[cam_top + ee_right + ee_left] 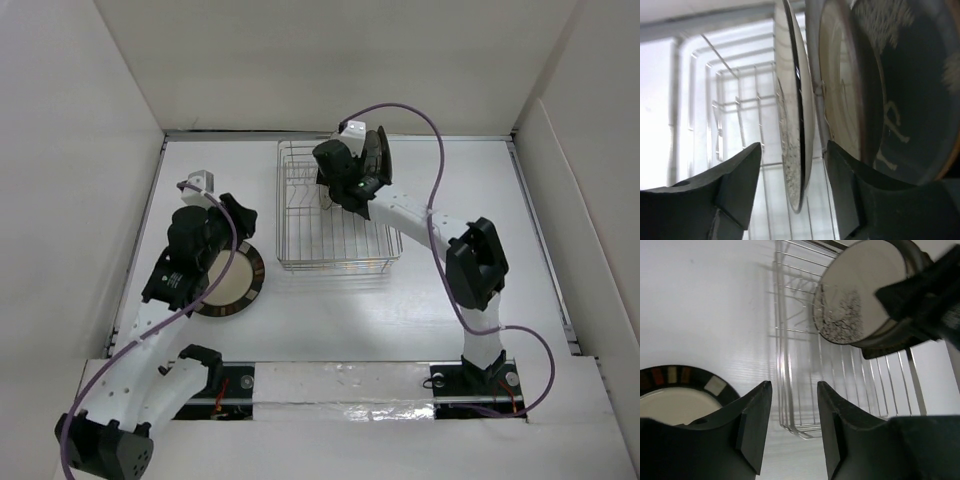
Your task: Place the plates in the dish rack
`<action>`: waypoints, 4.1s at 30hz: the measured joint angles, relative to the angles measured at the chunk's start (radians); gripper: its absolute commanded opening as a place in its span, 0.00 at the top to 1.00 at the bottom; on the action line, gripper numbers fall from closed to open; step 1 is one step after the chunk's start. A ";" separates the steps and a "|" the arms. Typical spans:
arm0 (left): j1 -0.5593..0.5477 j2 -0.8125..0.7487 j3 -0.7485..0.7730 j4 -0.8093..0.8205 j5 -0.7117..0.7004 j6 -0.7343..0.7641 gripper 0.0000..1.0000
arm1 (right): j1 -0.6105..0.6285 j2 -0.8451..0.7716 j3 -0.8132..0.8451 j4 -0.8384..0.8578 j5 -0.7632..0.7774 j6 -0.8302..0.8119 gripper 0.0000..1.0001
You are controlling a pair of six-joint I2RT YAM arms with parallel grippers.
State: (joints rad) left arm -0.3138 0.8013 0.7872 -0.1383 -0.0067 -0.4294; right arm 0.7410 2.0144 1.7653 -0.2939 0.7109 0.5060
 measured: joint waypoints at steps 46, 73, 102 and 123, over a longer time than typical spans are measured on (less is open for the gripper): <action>0.740 0.629 -0.047 -0.435 0.084 -0.205 0.19 | -0.180 -0.998 -0.998 0.318 -0.619 -0.035 0.22; 0.742 0.386 -0.509 0.391 0.351 -0.567 0.66 | -0.091 -0.989 -0.997 0.320 -0.520 -0.058 0.23; 0.745 0.186 -0.594 0.476 0.309 -0.549 1.00 | -0.048 -0.989 -0.996 0.320 -0.491 -0.065 0.24; 0.705 -0.056 -0.212 -0.120 0.055 -0.204 1.00 | -0.026 -1.011 -0.911 0.351 -0.610 -0.055 0.09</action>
State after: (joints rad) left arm 0.3916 0.7456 0.5755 -0.2584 0.0483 -0.6334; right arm 0.7155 1.0039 0.8539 0.0566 0.1009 0.4511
